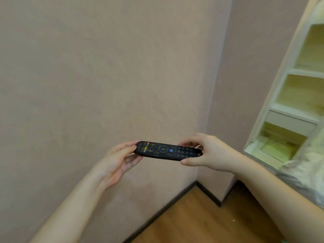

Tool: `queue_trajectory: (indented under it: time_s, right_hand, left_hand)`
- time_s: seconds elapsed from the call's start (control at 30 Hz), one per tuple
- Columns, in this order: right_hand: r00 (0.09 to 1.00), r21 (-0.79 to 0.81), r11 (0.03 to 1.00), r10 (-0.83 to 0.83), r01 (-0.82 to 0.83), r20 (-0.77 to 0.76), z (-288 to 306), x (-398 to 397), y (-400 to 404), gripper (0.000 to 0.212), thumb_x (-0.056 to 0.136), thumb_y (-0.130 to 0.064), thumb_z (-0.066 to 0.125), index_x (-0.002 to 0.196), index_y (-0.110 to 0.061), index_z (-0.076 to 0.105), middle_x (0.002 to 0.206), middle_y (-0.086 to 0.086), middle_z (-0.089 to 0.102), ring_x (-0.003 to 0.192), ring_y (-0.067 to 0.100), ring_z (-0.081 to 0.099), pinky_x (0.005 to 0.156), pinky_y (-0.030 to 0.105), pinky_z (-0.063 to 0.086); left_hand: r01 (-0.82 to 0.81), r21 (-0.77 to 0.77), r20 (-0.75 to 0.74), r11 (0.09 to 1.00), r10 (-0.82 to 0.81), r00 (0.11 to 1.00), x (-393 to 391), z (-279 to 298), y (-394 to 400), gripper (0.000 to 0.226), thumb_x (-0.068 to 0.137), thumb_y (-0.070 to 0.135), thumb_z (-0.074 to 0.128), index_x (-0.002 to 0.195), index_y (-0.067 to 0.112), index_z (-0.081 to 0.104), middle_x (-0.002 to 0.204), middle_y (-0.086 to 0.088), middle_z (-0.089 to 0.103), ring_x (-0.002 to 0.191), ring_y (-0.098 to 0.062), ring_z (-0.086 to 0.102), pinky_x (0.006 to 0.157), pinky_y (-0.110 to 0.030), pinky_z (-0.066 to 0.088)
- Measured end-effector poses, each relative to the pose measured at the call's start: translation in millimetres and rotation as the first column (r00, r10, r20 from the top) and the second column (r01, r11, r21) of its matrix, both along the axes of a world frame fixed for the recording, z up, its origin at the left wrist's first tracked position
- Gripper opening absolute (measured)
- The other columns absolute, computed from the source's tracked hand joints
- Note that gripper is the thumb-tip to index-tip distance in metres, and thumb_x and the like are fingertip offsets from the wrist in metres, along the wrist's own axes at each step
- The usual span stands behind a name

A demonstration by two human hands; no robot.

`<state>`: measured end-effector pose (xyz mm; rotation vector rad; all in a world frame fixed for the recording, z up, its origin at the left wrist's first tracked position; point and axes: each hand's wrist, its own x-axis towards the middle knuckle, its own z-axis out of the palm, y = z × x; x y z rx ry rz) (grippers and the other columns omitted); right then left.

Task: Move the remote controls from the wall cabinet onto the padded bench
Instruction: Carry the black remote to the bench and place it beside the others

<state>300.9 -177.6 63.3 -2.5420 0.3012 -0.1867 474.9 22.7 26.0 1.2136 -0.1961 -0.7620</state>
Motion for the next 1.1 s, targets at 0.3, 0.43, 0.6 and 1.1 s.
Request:
queue_trajectory:
  time_s: [0.3, 0.43, 0.6, 1.1]
  right_hand:
    - [0.922, -0.031, 0.922, -0.386, 0.385, -0.016, -22, -129, -55, 0.044, 0.074, -0.048, 0.074, 0.115, -0.038, 0.061, 0.101, -0.017, 0.057, 0.093, -0.004, 0.054, 0.075, 0.010, 0.040]
    - [0.855, -0.041, 0.856, -0.517, 0.516, -0.033, -25, -200, -82, 0.046, 0.075, -0.049, 0.072, 0.118, -0.040, 0.057, 0.107, -0.016, 0.056, 0.094, -0.004, 0.052, 0.073, 0.009, 0.039]
    - [0.769, -0.044, 0.770, -0.638, 0.636, -0.041, -33, -286, -124, 0.049, 0.074, -0.048, 0.074, 0.120, -0.041, 0.056, 0.109, -0.014, 0.055, 0.096, -0.002, 0.051, 0.074, 0.009, 0.037]
    - [0.567, 0.038, 0.566, -0.818, 0.823, -0.092, -78, -420, -219, 0.054, 0.077, -0.041, 0.075, 0.126, -0.031, 0.055, 0.110, -0.011, 0.046, 0.103, 0.006, 0.049, 0.086, 0.018, 0.034]
  left_hand:
    - [0.390, 0.025, -0.019, 0.921, -0.389, 0.921, -67, -23, -139, 0.022, 0.093, -0.006, 0.046, 0.107, -0.001, 0.063, 0.095, -0.016, 0.068, 0.083, -0.022, 0.065, 0.068, -0.023, 0.059]
    - [0.538, 0.029, -0.018, 0.843, -0.537, 0.843, -121, -27, -204, 0.022, 0.092, -0.006, 0.046, 0.103, 0.001, 0.065, 0.093, -0.015, 0.070, 0.082, -0.021, 0.067, 0.069, -0.024, 0.059]
    - [0.650, 0.043, -0.043, 0.759, -0.648, 0.760, -201, -34, -280, 0.022, 0.091, -0.007, 0.047, 0.099, 0.003, 0.066, 0.089, -0.015, 0.071, 0.081, -0.022, 0.068, 0.075, -0.028, 0.059]
    - [0.774, 0.110, -0.181, 0.623, -0.753, 0.632, -339, -68, -437, 0.019, 0.093, 0.005, 0.053, 0.108, 0.001, 0.064, 0.092, -0.015, 0.063, 0.077, -0.024, 0.071, 0.065, -0.029, 0.060]
